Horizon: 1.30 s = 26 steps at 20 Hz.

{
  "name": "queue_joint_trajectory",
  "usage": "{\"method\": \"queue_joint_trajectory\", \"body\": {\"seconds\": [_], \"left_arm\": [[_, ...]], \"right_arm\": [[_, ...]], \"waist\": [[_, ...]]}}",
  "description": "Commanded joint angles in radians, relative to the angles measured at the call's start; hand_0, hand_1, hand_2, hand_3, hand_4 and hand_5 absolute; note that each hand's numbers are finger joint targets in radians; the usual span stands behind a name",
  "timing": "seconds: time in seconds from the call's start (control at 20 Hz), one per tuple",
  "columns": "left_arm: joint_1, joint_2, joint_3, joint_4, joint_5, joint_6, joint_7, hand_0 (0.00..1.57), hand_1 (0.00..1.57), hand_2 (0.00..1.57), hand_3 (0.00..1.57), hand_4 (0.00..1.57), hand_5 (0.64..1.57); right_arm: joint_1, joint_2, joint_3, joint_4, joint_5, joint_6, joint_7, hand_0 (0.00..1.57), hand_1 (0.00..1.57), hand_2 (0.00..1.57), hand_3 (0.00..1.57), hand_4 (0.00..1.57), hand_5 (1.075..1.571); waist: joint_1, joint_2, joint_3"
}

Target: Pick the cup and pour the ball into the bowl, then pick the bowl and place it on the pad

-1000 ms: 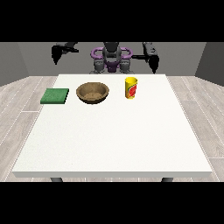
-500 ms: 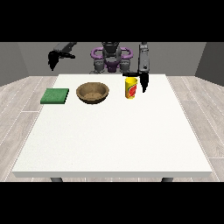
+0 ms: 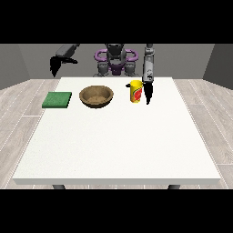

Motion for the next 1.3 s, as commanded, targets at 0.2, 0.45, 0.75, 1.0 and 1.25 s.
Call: {"method": "queue_joint_trajectory", "body": {"seconds": [0.2,0.45,0.75,1.0,1.25], "left_arm": [[-0.107,-0.015,0.019,0.186,-0.005,0.053,-0.089,0.0,0.0,0.0,0.0,0.0,1.527],[-0.027,-0.007,-0.03,0.177,-0.135,0.265,-0.186,1.29,1.29,1.57,1.57,1.4,1.268],[-0.051,-0.055,-0.073,0.156,-0.197,0.38,-0.09,1.33,1.33,1.57,1.57,1.5,1.241],[-0.056,0.09,-0.15,0.148,-0.309,0.37,0.129,1.35,1.35,1.57,1.57,1.55,1.306],[-0.204,0.329,-0.205,0.173,-0.445,0.334,0.353,1.45,1.45,1.57,1.57,1.57,1.291]], "right_arm": [[-0.042,0.012,0.03,-0.031,0.025,-0.032,0.047,0.0,0.0,0.0,0.0,0.0,1.571],[-0.056,-0.037,-0.021,-0.007,-0.019,0.01,0.034,0.0,0.0,0.0,0.0,0.0,1.57],[-0.05,-0.05,-0.031,0.049,-0.013,0.021,0.029,0.0,0.0,0.0,0.0,0.0,1.57],[-0.015,-0.096,-0.071,0.15,-0.036,0.051,0.089,0.0,0.0,0.0,0.0,0.0,1.57],[-0.014,-0.069,-0.063,0.2,-0.018,0.024,0.09,0.0,0.0,0.0,0.0,0.0,1.569]], "waist": [[-0.018,0.02,-0.0003],[-0.05,0.045,0.0002],[-0.047,-0.011,0.0008],[0.02,-0.213,0.0029],[0.05,-0.251,0.0054]]}}
